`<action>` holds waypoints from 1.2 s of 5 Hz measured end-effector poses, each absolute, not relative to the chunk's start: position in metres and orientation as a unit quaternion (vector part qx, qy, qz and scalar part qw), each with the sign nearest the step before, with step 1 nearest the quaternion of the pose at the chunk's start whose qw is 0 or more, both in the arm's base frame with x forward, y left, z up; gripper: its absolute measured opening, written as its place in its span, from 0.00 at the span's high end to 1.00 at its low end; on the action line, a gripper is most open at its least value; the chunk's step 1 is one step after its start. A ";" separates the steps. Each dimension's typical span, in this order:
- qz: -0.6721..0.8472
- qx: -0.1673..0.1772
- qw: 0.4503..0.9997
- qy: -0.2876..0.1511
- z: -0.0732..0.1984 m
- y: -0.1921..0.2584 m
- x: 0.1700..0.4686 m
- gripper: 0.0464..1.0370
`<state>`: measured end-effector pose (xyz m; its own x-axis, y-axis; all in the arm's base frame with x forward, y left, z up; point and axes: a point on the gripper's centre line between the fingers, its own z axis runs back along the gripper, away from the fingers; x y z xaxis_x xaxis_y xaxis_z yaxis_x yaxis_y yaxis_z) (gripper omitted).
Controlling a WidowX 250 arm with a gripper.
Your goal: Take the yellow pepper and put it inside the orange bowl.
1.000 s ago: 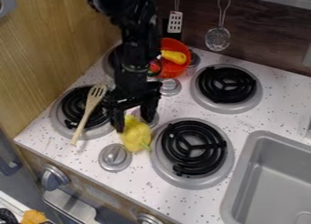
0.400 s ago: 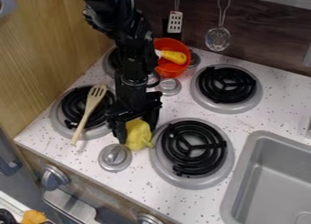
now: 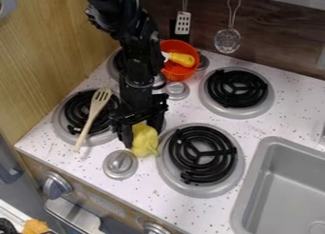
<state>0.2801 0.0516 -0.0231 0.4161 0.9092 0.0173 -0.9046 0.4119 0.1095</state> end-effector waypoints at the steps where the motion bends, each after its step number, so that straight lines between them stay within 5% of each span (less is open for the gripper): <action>1: 0.528 0.076 0.845 0.039 -0.020 0.052 0.275 0.19; 4: 0.498 0.103 0.861 -0.003 0.019 0.047 0.290 0.21; 6: 0.340 0.088 0.932 -0.093 0.041 0.041 0.343 0.21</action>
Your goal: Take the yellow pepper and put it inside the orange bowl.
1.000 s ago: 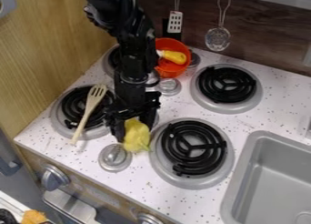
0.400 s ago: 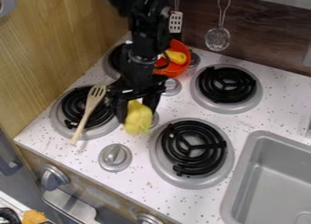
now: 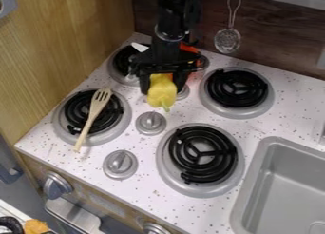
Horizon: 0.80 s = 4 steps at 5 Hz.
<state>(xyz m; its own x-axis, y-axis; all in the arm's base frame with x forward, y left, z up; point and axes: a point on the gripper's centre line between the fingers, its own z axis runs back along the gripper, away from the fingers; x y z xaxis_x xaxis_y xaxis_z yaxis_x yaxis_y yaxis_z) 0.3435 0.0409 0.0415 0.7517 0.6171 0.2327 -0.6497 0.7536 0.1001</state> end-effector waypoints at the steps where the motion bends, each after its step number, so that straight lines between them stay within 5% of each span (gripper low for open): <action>1: 0.220 0.081 0.963 -0.131 0.044 0.037 0.367 0.21; 4: -0.085 0.096 0.968 -0.218 0.032 0.037 0.432 0.21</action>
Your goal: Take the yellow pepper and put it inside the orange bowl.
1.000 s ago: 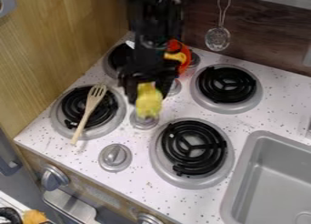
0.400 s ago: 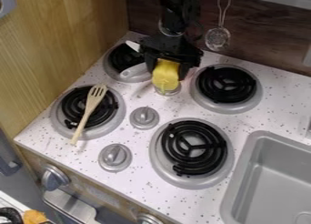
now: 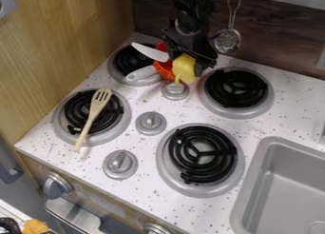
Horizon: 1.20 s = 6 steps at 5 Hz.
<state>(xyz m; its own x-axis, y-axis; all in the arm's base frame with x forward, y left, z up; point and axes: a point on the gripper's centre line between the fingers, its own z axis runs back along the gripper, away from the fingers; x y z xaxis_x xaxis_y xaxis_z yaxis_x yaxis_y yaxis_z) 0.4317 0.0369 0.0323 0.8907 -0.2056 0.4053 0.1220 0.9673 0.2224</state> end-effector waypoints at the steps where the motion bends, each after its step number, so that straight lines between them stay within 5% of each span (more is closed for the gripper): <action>1: -0.140 0.125 0.956 -0.227 0.037 0.044 0.448 0.21; 6: -0.288 0.185 0.916 -0.208 0.036 0.066 0.464 0.21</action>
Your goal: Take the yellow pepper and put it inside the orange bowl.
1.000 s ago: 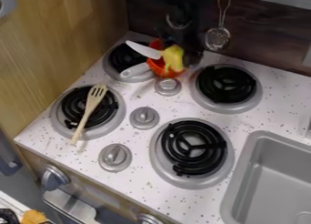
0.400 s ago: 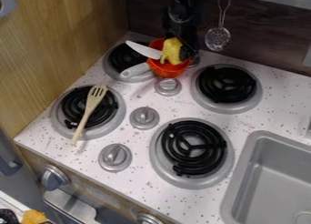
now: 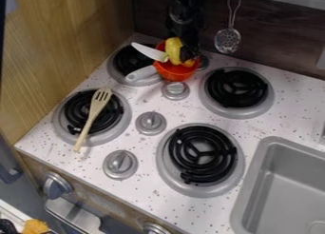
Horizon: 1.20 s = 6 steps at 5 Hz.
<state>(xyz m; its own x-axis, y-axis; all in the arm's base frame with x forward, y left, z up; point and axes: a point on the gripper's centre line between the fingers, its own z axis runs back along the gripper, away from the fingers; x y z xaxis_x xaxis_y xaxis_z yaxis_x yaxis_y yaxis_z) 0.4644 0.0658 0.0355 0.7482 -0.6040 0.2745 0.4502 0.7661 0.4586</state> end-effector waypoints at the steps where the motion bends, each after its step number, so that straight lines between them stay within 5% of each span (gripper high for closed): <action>1: -0.310 0.195 0.909 -0.201 0.036 0.068 0.464 0.21; 2: -0.310 0.188 0.911 -0.196 0.031 0.066 0.460 0.21; 4: -0.319 0.190 0.909 -0.192 0.021 0.068 0.454 0.03; 6: -0.316 0.199 0.909 -0.185 0.019 0.071 0.450 0.04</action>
<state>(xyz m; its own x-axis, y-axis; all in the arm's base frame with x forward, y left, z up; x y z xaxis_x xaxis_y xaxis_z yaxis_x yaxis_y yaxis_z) 0.4501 0.0712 0.0186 0.7314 -0.6484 0.2112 0.5010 0.7210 0.4787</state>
